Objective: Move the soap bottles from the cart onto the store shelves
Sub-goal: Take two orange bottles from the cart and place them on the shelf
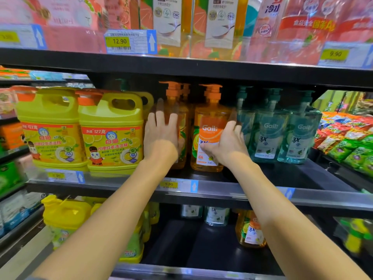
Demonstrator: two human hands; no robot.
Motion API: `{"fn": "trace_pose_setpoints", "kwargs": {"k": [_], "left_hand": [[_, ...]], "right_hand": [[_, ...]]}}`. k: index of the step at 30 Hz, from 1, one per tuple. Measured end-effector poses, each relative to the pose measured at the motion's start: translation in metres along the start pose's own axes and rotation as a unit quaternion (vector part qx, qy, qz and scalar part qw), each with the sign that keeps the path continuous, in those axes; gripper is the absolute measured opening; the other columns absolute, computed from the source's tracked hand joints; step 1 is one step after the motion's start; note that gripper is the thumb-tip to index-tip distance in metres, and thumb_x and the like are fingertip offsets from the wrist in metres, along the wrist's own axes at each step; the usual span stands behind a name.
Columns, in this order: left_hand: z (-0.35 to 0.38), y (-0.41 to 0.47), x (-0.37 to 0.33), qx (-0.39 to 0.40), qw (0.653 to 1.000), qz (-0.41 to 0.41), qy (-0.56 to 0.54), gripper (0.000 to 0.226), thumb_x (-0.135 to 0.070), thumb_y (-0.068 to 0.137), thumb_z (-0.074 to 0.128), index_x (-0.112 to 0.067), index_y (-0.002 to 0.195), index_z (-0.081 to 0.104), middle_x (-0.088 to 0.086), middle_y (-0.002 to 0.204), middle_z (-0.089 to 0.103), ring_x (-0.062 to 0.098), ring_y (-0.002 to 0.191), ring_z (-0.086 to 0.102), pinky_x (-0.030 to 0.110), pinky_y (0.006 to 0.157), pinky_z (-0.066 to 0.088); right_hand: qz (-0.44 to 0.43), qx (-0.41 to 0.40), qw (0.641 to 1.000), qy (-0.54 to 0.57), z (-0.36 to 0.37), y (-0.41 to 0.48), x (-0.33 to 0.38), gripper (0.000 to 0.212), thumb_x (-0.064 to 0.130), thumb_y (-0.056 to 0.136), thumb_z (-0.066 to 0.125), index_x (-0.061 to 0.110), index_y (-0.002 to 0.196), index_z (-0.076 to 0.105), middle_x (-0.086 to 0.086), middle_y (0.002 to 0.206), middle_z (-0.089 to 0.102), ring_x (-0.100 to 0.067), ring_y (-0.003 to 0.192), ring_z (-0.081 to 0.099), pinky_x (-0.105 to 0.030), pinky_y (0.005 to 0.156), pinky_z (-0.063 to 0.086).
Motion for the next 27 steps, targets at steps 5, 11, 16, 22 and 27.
{"fn": "trace_pose_setpoints", "kwargs": {"k": [5,11,16,22,27], "left_hand": [[-0.015,-0.028,0.007,-0.01,0.998,0.048,-0.038,0.078,-0.04,0.097,0.064,-0.013,0.161,0.028,0.017,0.162,0.038,0.036,0.15,0.033,0.046,0.122,0.029],[-0.016,-0.051,0.016,0.058,0.995,0.074,-0.026,0.073,-0.045,0.098,0.06,-0.015,0.159,0.035,0.012,0.165,0.034,0.036,0.151,0.03,0.049,0.123,0.024],[-0.011,-0.076,0.022,0.096,0.99,0.102,0.015,0.068,-0.058,0.095,0.057,-0.016,0.148,0.046,0.011,0.147,0.052,0.037,0.137,0.044,0.051,0.115,0.032],[-0.024,-0.106,0.026,0.133,0.986,0.095,0.027,0.07,-0.06,0.094,0.057,-0.019,0.15,0.043,0.007,0.148,0.051,0.035,0.138,0.044,0.052,0.119,0.029],[-0.062,-0.145,0.026,0.127,0.989,0.051,0.049,0.069,-0.061,0.096,0.053,-0.021,0.152,0.041,0.004,0.154,0.047,0.033,0.145,0.038,0.052,0.121,0.028]], "right_hand": [[-0.065,-0.069,0.983,-0.157,-0.004,-0.028,0.017,0.091,0.054,0.091,0.067,0.011,0.154,0.018,-0.016,0.155,0.025,-0.038,0.139,0.031,-0.05,0.109,0.04],[-0.096,-0.038,0.963,-0.248,0.005,-0.066,0.04,0.077,0.054,0.096,0.057,0.01,0.154,0.032,-0.017,0.159,0.033,-0.042,0.139,0.037,-0.053,0.11,0.038],[-0.098,-0.016,0.95,-0.295,0.016,-0.101,0.045,0.068,0.057,0.095,0.057,0.012,0.142,0.042,-0.015,0.145,0.046,-0.039,0.127,0.046,-0.051,0.102,0.044],[-0.107,0.02,0.95,-0.293,0.016,-0.133,0.044,0.066,0.052,0.095,0.058,0.011,0.144,0.04,-0.014,0.148,0.043,-0.041,0.131,0.044,-0.054,0.106,0.039],[-0.172,0.026,0.95,-0.259,-0.003,-0.168,0.054,0.064,0.053,0.096,0.056,0.012,0.142,0.041,-0.013,0.144,0.046,-0.039,0.129,0.045,-0.053,0.106,0.04]]}}
Point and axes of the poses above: each hand's wrist, its own y-axis towards the middle knuckle, its own z-axis out of the palm, x = y × z, the point moved 10 cm from there along y, towards the middle knuckle
